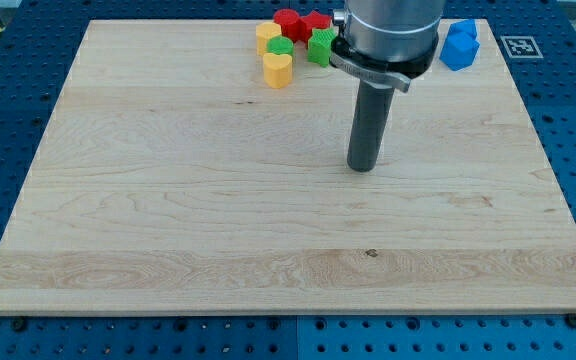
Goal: Move your arm towards the blue triangle
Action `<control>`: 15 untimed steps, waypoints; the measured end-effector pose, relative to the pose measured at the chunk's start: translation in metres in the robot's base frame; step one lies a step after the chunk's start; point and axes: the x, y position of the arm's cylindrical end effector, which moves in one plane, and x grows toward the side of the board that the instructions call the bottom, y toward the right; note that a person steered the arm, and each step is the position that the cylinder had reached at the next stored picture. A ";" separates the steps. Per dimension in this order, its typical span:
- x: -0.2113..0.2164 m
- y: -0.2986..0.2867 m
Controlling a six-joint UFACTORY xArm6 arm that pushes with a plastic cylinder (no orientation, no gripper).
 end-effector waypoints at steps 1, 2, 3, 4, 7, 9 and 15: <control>0.006 0.000; 0.007 0.000; 0.007 0.000; 0.009 0.000; 0.020 0.000; 0.009 0.004; -0.220 0.065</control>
